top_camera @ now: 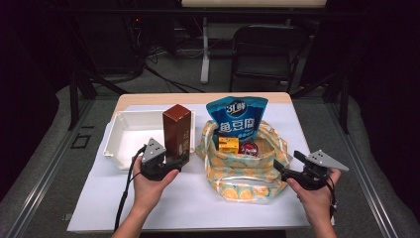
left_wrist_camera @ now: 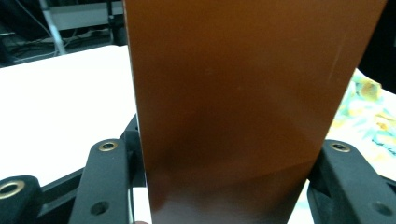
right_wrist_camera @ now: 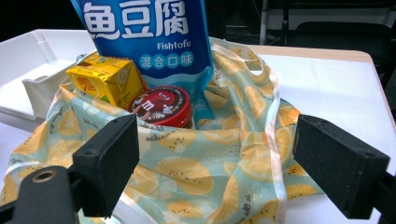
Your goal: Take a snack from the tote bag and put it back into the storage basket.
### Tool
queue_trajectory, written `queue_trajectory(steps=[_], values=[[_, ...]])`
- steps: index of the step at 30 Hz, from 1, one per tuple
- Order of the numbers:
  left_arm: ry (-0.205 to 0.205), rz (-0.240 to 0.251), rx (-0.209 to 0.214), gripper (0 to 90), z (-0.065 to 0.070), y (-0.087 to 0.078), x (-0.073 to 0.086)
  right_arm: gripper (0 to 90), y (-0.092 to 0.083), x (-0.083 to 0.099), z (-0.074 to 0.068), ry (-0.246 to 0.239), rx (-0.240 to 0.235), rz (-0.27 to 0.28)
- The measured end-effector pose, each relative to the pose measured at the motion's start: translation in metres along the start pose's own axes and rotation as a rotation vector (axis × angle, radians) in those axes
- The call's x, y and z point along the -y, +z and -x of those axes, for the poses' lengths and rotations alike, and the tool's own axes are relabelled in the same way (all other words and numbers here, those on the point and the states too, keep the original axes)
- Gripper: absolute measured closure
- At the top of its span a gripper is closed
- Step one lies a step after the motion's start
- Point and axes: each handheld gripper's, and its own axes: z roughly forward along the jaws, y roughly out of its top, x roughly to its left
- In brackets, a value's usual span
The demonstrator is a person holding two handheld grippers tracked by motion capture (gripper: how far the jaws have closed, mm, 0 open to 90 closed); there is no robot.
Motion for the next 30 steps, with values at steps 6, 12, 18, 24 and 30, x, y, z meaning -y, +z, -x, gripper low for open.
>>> queue_trajectory(steps=[6, 12, 18, 24, 30], values=[[-0.024, -0.007, -0.030, 44.5, -0.018, -0.008, 0.003, 14.2, 0.001, 0.002, 0.003, -0.003, 0.012, -0.012], [-0.036, -0.022, -0.070, 44.6, -0.036, -0.012, 0.005, 14.3, 0.004, 0.004, 0.004, 0.002, 0.015, -0.017], [-0.040, -0.074, -0.098, 44.6, -0.052, -0.011, 0.010, 14.3, 0.005, 0.005, 0.004, -0.003, 0.018, -0.022], [-0.036, -0.124, -0.110, 44.6, -0.063, -0.008, 0.012, 14.4, 0.004, 0.005, 0.006, 0.003, 0.019, -0.023], [-0.040, -0.182, -0.110, 44.6, -0.072, -0.001, 0.014, 14.5, 0.006, 0.006, 0.005, -0.003, 0.016, -0.029]])
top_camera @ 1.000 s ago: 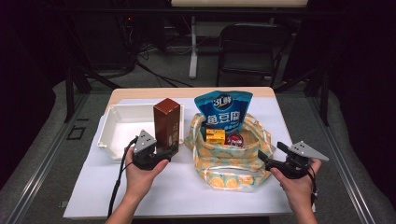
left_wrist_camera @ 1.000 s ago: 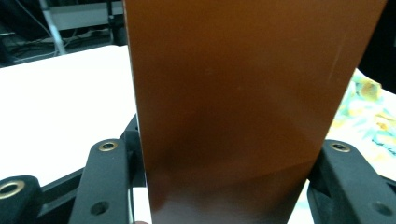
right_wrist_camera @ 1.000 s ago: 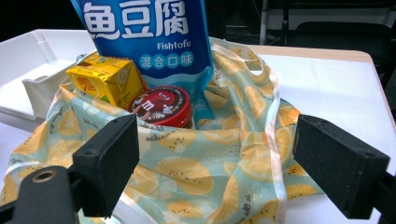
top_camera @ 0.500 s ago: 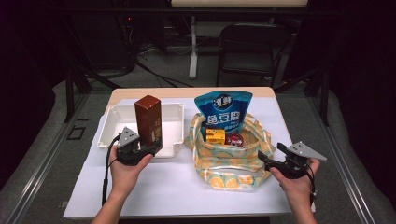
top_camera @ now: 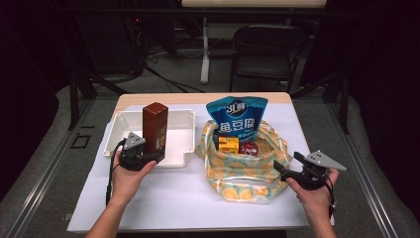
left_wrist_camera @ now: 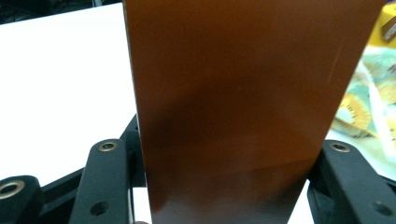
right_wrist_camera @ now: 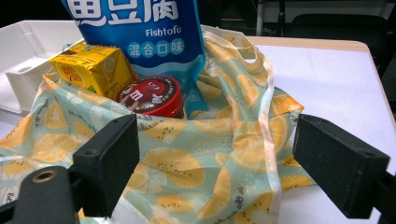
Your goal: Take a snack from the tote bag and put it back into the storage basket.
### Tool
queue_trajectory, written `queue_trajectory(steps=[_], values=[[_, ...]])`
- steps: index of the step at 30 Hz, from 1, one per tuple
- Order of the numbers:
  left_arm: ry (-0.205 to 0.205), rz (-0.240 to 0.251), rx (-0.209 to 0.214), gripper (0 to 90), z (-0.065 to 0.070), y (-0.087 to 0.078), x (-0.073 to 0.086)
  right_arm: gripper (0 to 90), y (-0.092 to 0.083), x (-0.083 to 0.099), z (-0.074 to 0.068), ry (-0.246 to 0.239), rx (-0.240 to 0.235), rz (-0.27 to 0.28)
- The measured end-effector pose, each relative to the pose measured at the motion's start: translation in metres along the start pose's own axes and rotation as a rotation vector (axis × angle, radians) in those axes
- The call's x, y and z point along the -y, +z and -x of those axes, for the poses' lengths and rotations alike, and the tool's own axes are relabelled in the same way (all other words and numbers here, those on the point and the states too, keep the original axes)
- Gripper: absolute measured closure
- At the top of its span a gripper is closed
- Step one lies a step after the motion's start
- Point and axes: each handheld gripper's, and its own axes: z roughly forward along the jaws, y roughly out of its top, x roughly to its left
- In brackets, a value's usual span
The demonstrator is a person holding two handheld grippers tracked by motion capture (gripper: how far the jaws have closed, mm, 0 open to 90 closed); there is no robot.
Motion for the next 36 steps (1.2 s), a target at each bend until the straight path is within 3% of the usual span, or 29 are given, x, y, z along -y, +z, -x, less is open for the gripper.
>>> queue_trajectory(steps=[10, 18, 28, 36], values=[[0.028, -0.113, 0.008, 44.6, -0.008, 0.012, -0.008, 14.6, 0.003, 0.001, -0.002, -0.006, -0.003, -0.011], [0.024, -0.193, 0.021, 44.6, -0.011, 0.021, -0.010, 14.6, 0.003, 0.001, -0.003, 0.000, 0.001, -0.004], [0.008, -0.266, 0.014, 44.6, -0.021, 0.026, -0.009, 14.7, 0.004, 0.002, -0.003, -0.008, -0.003, -0.014], [-0.007, -0.291, -0.001, 44.6, -0.028, 0.026, -0.010, 14.7, 0.004, 0.002, -0.003, -0.008, -0.001, -0.020]])
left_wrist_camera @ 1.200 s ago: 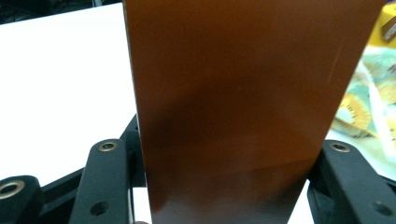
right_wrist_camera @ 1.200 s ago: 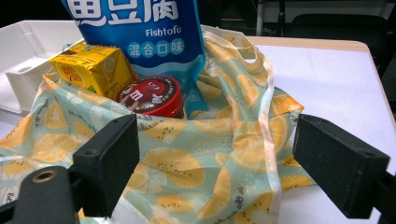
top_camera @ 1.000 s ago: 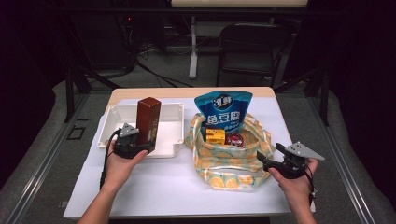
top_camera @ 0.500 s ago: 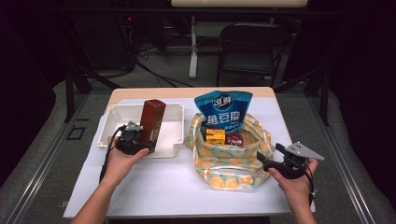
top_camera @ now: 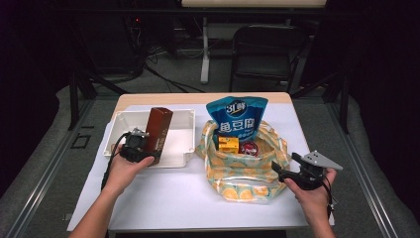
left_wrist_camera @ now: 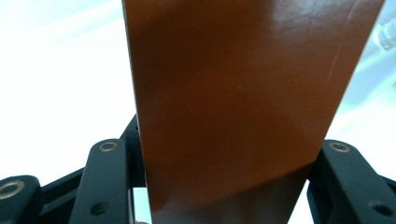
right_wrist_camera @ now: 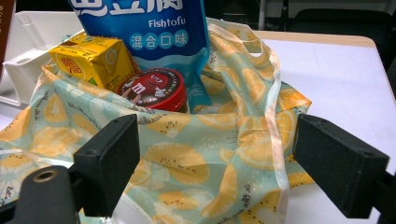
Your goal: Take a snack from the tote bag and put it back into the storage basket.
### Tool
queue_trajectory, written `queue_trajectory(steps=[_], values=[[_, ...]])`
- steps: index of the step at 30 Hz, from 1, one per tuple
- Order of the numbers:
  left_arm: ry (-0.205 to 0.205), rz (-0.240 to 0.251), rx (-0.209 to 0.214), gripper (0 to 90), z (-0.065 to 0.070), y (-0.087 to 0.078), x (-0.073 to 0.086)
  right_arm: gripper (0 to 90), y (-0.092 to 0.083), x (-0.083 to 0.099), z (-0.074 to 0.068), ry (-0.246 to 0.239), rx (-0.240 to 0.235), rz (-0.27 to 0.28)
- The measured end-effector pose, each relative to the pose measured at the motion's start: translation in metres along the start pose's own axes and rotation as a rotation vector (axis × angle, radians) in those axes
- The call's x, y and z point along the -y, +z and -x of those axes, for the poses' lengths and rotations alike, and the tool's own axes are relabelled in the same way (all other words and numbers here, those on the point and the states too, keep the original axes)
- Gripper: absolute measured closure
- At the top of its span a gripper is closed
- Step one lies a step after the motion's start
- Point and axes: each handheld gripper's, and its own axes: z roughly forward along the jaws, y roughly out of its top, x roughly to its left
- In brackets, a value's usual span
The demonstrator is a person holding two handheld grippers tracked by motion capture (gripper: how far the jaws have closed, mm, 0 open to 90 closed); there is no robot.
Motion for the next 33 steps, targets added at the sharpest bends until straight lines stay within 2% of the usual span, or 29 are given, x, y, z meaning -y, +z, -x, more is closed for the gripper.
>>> queue_trajectory(steps=[14, 17, 23, 30, 33], values=[[-0.017, -0.096, 0.013, 44.5, -0.011, 0.004, -0.003, 14.7, 0.001, 0.001, 0.000, 0.001, -0.002, -0.001], [-0.024, -0.107, 0.019, 44.5, -0.013, 0.006, -0.003, 14.7, 0.001, 0.001, -0.001, 0.002, -0.002, -0.002], [-0.014, -0.134, 0.018, 44.4, -0.015, 0.010, -0.006, 14.7, 0.001, 0.001, 0.000, 0.008, 0.000, 0.001], [-0.029, -0.156, 0.022, 44.4, -0.018, 0.015, -0.007, 14.7, 0.001, 0.001, 0.001, 0.004, 0.004, -0.008], [-0.020, -0.169, 0.027, 44.3, -0.019, 0.015, -0.009, 14.7, 0.001, 0.001, 0.001, 0.005, 0.004, -0.007]])
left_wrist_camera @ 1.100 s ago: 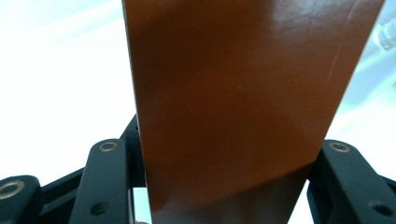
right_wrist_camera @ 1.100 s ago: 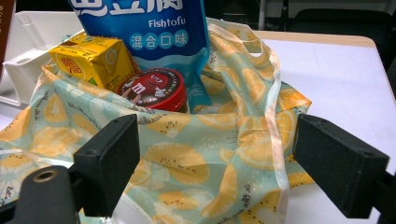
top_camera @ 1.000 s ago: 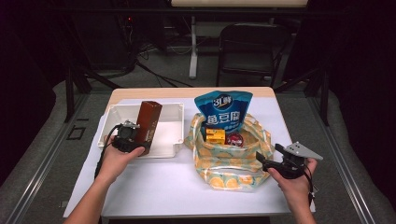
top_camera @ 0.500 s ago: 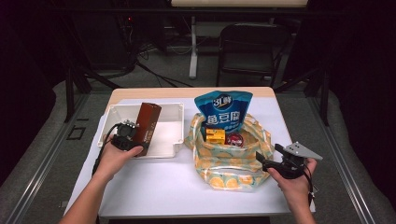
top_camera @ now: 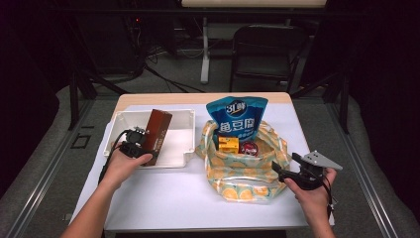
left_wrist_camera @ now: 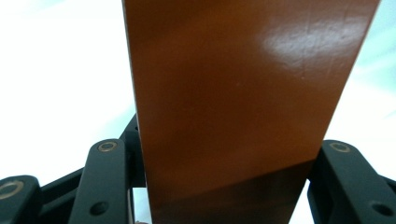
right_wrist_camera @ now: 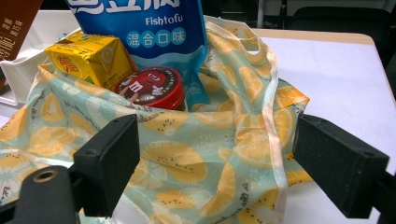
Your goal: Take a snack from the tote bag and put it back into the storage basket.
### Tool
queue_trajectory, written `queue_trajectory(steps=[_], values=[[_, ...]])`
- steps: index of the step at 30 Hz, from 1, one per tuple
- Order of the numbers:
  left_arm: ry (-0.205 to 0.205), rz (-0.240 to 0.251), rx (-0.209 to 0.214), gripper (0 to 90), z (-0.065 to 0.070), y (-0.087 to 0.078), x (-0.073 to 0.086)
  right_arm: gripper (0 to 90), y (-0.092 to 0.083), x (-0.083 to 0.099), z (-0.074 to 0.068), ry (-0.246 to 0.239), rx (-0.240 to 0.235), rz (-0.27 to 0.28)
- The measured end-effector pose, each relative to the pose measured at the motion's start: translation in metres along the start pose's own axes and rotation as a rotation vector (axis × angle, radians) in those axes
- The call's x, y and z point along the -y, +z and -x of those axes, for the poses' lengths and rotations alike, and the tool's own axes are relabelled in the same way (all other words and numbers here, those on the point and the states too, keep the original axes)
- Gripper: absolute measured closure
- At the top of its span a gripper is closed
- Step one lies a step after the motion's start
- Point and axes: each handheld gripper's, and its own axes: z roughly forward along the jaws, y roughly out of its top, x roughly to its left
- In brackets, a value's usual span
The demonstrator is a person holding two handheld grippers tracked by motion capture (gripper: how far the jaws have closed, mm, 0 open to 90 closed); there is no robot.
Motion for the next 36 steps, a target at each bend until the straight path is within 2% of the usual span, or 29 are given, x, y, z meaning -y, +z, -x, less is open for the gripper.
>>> queue_trajectory(steps=[7, 9, 10, 12, 14, 16, 17, 19, 20, 22, 23, 24, 26, 28, 29, 30, 33, 36], values=[[0.003, -0.013, -0.002, 44.1, 0.000, 0.001, -0.002, 14.7, 0.000, 0.000, 0.000, 0.001, 0.002, 0.001], [0.001, 0.003, -0.003, 43.4, 0.000, 0.001, -0.001, 14.7, 0.000, 0.000, -0.001, 0.001, 0.003, 0.002], [-0.016, 0.033, -0.017, 41.7, 0.000, 0.001, -0.001, 14.7, 0.000, 0.000, 0.000, 0.002, 0.003, 0.001], [-0.057, 0.087, -0.011, 24.1, -0.002, -0.006, -0.003, 14.7, 0.000, 0.000, 0.000, 0.000, 0.001, -0.001], [-0.086, 0.161, -0.023, 17.0, -0.003, -0.018, -0.003, 14.6, 0.000, 0.000, 0.000, 0.002, 0.003, 0.003], [-0.093, 0.245, -0.017, 23.8, -0.002, -0.032, -0.001, 14.7, 0.000, 0.000, 0.000, 0.001, 0.005, 0.003], [-0.096, 0.287, -0.021, 32.3, 0.000, -0.038, 0.001, 14.6, 0.000, 0.000, 0.000, 0.002, 0.005, 0.003], [-0.067, 0.333, 0.007, 57.4, 0.008, -0.047, 0.007, 14.7, 0.000, 0.000, 0.001, 0.002, 0.005, 0.003], [-0.046, 0.333, 0.032, 68.4, 0.013, -0.049, 0.010, 14.6, 0.000, 0.000, 0.000, 0.002, 0.004, 0.003], [-0.007, 0.305, 0.060, 83.0, 0.023, -0.046, 0.016, 14.7, 0.000, 0.000, 0.000, 0.000, 0.001, -0.001], [0.001, 0.291, 0.065, 86.1, 0.029, -0.041, 0.019, 14.7, 0.001, 0.000, -0.001, 0.002, 0.003, 0.000], [0.020, 0.254, 0.063, 88.6, 0.032, -0.036, 0.020, 14.7, 0.001, 0.000, -0.001, -0.001, 0.002, -0.003], [0.036, 0.211, 0.018, 90.0, 0.035, -0.023, 0.023, 14.7, 0.001, 0.000, -0.002, -0.001, 0.000, -0.004], [-0.012, 0.190, 0.015, 90.0, 0.031, -0.014, 0.024, 14.7, 0.001, 0.000, -0.002, -0.003, -0.003, -0.005], [-0.039, 0.192, 0.003, 90.0, 0.027, -0.011, 0.025, 14.7, 0.001, 0.000, -0.003, -0.003, -0.002, -0.004], [-0.058, 0.205, 0.013, 90.0, 0.023, -0.011, 0.024, 14.7, 0.001, 0.000, -0.003, -0.005, -0.003, -0.006], [-0.098, 0.201, -0.047, 90.0, 0.014, -0.010, 0.021, 14.7, 0.001, 0.001, -0.002, 0.000, 0.000, -0.005], [-0.139, 0.204, -0.081, 90.0, 0.004, -0.008, 0.018, 14.8, 0.002, 0.001, 0.000, 0.004, 0.001, -0.009]])
